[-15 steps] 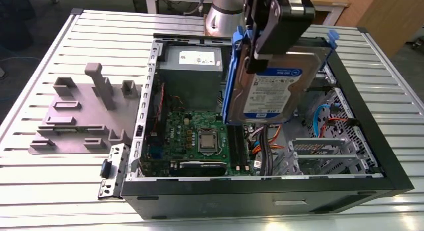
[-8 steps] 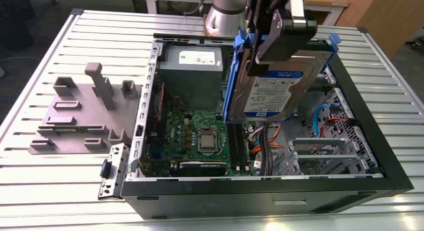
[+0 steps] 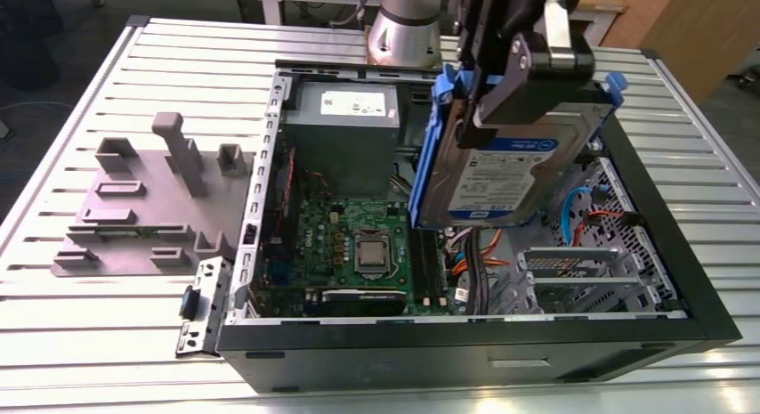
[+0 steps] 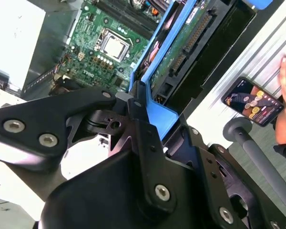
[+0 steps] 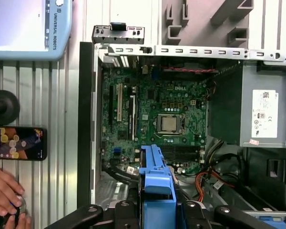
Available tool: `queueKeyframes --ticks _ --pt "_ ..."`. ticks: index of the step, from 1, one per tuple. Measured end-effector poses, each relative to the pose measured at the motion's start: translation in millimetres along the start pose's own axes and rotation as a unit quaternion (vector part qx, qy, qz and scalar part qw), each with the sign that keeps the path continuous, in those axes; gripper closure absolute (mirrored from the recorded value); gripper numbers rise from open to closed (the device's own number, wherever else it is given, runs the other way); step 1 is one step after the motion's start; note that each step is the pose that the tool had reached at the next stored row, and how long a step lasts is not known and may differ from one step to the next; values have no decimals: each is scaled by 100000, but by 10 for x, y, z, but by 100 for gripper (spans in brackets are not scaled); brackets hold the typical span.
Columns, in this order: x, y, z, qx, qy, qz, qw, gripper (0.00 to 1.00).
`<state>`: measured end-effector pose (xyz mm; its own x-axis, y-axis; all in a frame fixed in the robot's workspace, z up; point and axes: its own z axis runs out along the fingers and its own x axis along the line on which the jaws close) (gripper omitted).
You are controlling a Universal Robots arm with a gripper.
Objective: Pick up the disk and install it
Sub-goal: 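Insert the disk into the insertion slot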
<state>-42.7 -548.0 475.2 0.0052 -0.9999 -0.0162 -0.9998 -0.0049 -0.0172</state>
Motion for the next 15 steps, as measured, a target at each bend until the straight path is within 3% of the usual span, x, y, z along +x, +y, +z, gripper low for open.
queueKeyframes --ticks 5,15 --pt "10 -115 12 4 26 11 100000 64" --pt "10 -128 11 1 44 13 100000 64"
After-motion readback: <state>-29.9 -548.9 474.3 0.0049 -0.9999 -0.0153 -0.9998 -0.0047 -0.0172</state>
